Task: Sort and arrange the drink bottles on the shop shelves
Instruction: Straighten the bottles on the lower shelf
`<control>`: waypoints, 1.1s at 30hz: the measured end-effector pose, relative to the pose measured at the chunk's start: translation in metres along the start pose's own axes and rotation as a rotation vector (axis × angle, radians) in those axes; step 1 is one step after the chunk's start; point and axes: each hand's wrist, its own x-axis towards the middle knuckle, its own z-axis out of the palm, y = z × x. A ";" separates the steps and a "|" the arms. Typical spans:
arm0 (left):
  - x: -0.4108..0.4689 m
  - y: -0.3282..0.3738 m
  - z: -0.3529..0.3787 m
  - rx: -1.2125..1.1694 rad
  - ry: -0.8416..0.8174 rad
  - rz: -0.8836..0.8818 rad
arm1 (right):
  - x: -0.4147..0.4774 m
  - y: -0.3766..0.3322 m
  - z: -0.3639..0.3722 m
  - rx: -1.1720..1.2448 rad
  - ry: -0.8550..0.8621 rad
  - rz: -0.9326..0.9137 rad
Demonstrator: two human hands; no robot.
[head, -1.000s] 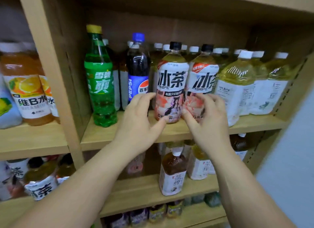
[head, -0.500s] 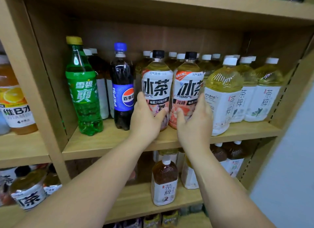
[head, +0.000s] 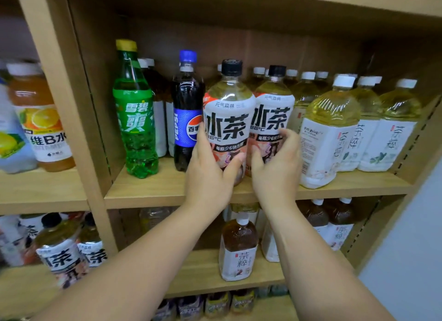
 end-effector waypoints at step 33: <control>-0.098 -0.006 -0.161 -0.231 0.103 -0.139 | -0.054 -0.045 -0.075 0.631 -0.414 0.184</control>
